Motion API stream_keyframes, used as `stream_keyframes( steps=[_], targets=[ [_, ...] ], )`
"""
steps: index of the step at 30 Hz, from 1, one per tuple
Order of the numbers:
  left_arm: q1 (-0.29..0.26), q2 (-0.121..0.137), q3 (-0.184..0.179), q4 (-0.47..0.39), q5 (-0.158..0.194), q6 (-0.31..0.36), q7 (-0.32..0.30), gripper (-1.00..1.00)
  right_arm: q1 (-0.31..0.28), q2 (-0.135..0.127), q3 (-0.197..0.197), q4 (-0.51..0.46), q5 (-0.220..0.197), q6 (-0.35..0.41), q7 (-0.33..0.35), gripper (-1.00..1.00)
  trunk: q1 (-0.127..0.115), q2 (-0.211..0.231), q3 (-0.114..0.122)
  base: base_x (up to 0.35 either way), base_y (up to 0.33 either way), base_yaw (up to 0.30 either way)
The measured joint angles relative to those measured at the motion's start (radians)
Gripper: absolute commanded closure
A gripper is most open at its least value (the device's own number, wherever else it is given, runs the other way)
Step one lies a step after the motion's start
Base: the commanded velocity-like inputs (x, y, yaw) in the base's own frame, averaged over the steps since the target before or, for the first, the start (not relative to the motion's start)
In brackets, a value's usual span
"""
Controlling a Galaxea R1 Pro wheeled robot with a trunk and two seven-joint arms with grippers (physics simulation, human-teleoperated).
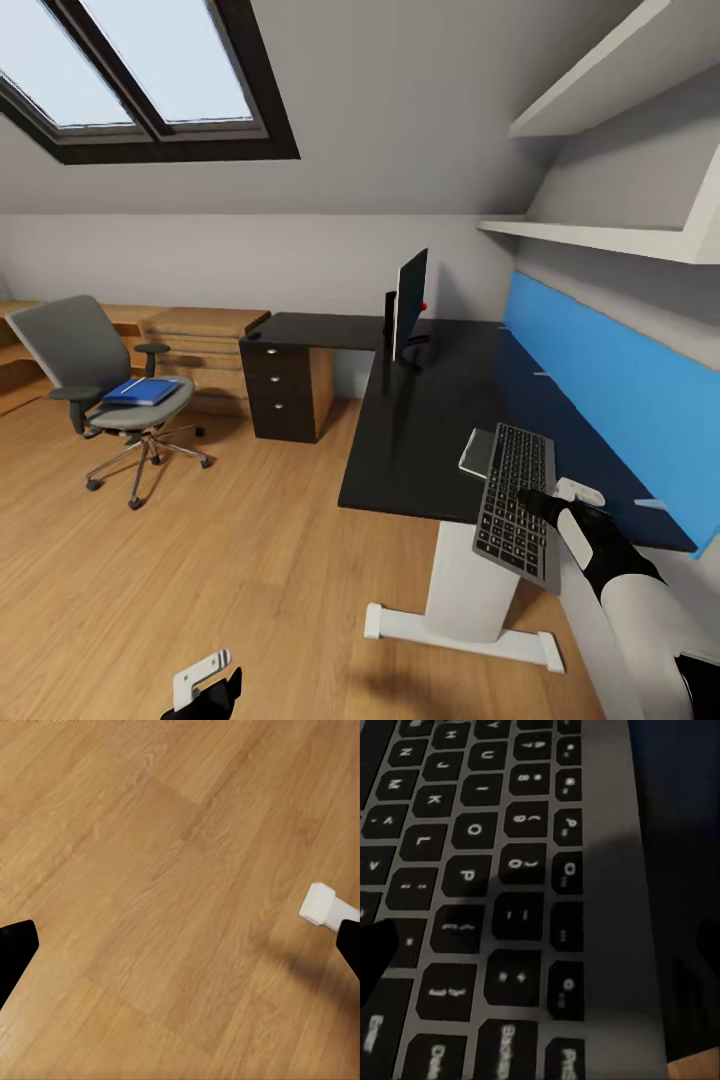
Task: In the bedroom, organize the workspace by keeping the computer under the desk, ensuring the monitor is on the desk, placing the keyboard on the desk next to the monitor, placing the mouse on the desk next to the keyboard, moving the folder from the swivel chair onto the desk next to the mouse, stacking the notebook on top of the folder with the pen on top of the notebook, and positioning the swivel chair next to the desk.
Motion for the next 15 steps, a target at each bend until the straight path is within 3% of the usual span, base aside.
stream_keyframes(
  steps=[15],
  targets=[
    [0.0, -0.001, -0.001, 0.0, 0.0, 0.0, 0.0, -1.0, 0.0, -0.001, 0.001, 0.0, 0.0, 0.0, 0.0, -1.0, -0.058, 0.105, 0.047, 0.0, 0.0, 0.0]
  ],
)
